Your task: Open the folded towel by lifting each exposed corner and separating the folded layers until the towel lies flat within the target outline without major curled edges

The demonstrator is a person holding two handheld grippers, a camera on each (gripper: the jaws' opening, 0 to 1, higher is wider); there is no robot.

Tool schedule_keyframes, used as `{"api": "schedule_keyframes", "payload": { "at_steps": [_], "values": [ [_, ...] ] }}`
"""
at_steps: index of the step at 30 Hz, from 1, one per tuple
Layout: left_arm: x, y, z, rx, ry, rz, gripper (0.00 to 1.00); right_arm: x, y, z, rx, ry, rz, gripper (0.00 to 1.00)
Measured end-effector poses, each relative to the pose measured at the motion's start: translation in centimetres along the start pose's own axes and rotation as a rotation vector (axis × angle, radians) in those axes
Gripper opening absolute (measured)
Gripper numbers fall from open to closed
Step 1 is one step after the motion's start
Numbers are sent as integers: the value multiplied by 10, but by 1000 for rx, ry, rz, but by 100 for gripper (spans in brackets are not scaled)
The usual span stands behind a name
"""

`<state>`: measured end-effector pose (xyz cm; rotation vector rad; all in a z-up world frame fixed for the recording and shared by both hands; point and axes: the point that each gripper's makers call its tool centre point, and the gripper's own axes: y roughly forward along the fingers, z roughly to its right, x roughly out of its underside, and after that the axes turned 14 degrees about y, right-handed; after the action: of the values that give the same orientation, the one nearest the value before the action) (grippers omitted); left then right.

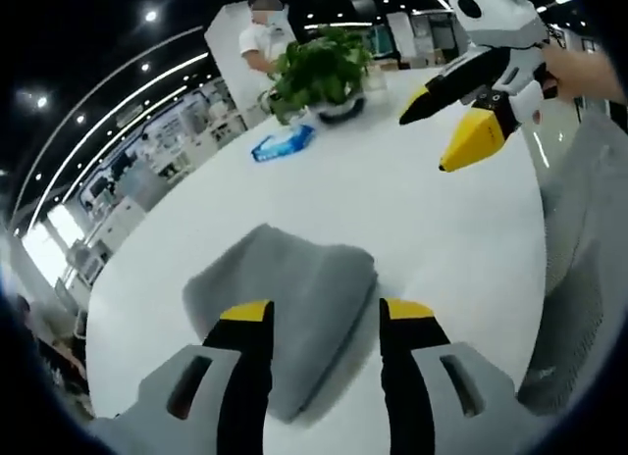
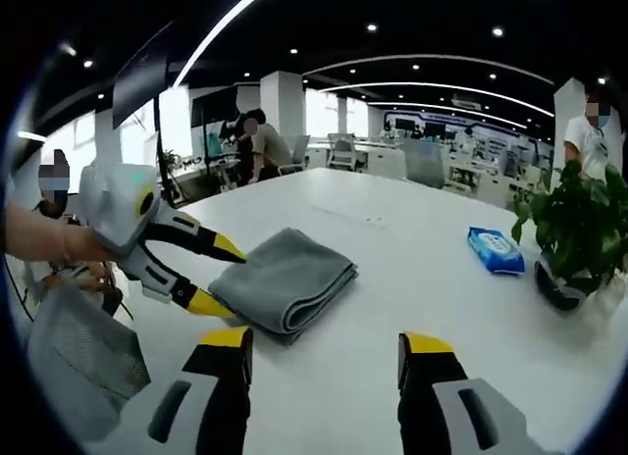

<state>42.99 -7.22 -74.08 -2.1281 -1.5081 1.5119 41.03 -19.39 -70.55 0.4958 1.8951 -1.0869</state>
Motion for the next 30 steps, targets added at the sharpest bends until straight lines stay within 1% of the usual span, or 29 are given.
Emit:
{"api": "schedule_keyframes", "payload": {
  "at_steps": [6,8,11,14,17,19,21,23,24,30],
  "values": [
    [4,17,7,31,-13,-10,36,13,3,3,5,37,-30,58],
    [7,22,11,36,-4,-23,33,16,5,1,0,45,-38,57],
    [20,29,16,53,22,-69,31,21,7,-2,-7,44,-52,57],
    [26,34,18,52,23,-86,27,24,8,-4,-14,50,-63,56],
    [28,35,14,26,28,-96,21,27,9,-6,-20,58,-71,54],
    [29,36,14,25,24,-99,19,28,9,-7,-23,65,-73,54],
    [31,37,16,24,36,-105,15,29,10,-7,-25,67,-76,53],
    [34,36,17,17,102,-118,10,30,10,-7,-25,70,-79,52],
    [33,36,20,20,117,-115,9,30,11,-7,-25,73,-80,51],
    [33,34,23,22,101,-114,6,35,12,-9,-27,79,-94,49]
  ]
}}
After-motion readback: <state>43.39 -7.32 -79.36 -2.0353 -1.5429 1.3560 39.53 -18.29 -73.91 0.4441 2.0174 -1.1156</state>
